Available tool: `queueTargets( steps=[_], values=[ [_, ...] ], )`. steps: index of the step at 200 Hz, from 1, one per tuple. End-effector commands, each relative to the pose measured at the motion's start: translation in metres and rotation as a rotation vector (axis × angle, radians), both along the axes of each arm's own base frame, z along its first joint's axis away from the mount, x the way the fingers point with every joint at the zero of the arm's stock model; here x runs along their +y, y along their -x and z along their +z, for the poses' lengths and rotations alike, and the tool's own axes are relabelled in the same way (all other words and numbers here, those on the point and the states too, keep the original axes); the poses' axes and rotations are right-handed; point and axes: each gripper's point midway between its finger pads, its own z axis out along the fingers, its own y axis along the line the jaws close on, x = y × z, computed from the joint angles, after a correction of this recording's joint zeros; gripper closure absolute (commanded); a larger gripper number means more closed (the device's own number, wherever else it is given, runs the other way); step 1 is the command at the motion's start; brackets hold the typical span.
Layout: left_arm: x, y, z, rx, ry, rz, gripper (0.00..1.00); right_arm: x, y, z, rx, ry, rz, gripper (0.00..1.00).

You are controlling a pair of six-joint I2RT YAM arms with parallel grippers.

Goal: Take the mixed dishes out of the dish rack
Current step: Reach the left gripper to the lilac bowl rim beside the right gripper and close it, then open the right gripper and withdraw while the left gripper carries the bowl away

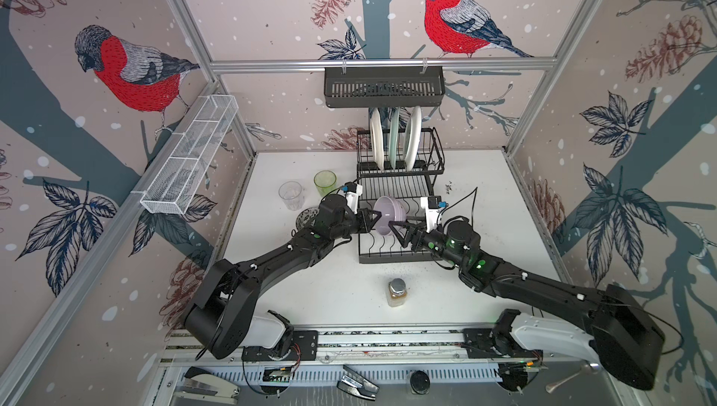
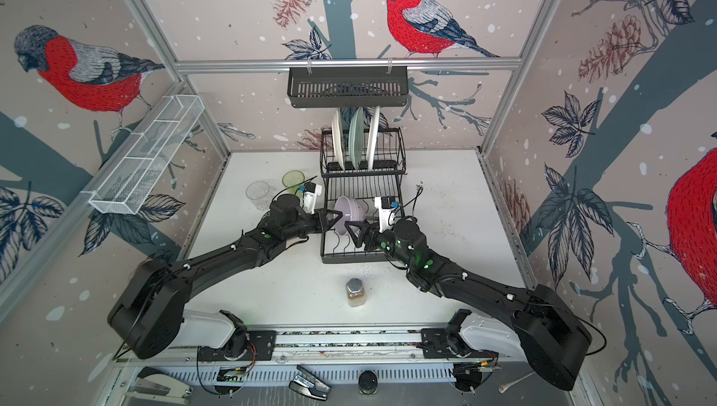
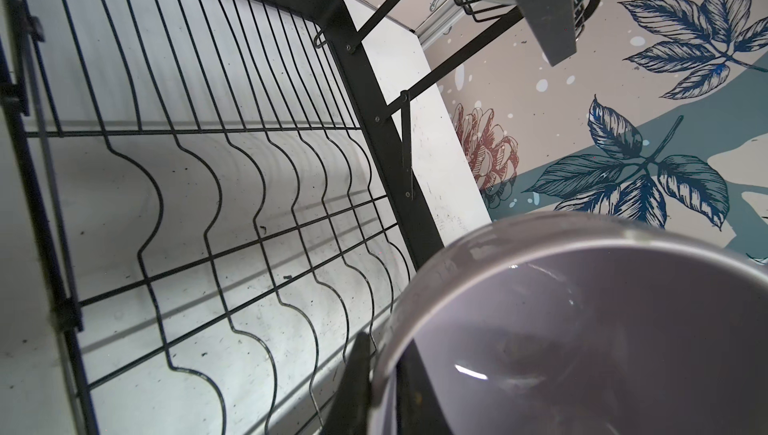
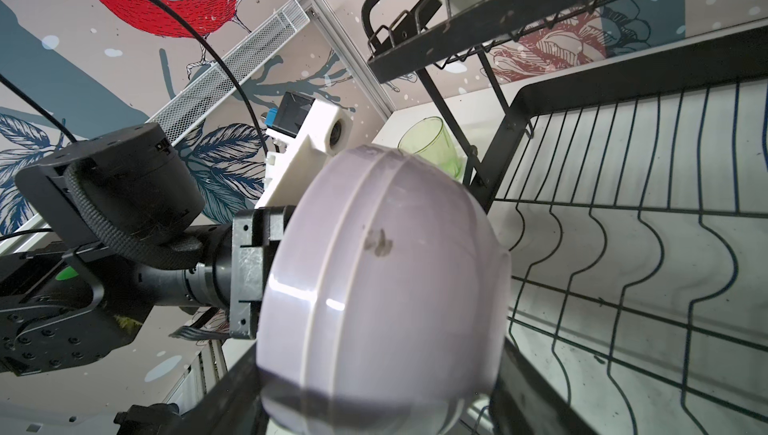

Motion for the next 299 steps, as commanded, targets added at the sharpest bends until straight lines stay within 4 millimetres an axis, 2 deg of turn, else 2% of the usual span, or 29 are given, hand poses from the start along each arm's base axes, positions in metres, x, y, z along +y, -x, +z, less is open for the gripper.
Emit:
queueTargets(
  steps=[1,22,54,139,188,252,299],
  values=[
    [-0.014,0.010,0.020,-0.057,0.057,-0.100,1.00,0.009,0.007,0.014,-0.043,-0.034,0.062,0.31],
    [-0.010,0.011,0.016,-0.053,0.042,-0.086,1.00,0.004,0.002,0.008,-0.036,-0.009,0.025,0.12],
    [-0.002,0.012,0.014,-0.066,0.020,-0.048,1.00,-0.006,-0.004,-0.006,-0.026,0.051,-0.039,0.00],
    [0.009,0.010,0.001,-0.047,-0.067,-0.010,1.00,-0.018,-0.012,-0.018,-0.053,0.168,-0.117,0.00],
    [0.019,0.007,-0.004,-0.024,-0.099,0.042,1.00,-0.028,-0.028,-0.026,-0.072,0.277,-0.203,0.00],
    [0.049,-0.001,-0.002,-0.016,-0.151,0.168,1.00,-0.026,-0.034,-0.026,-0.095,0.335,-0.208,0.00],
    [0.084,-0.006,-0.007,0.030,-0.252,0.286,1.00,-0.029,-0.036,-0.027,-0.130,0.363,-0.219,0.00]
  ],
)
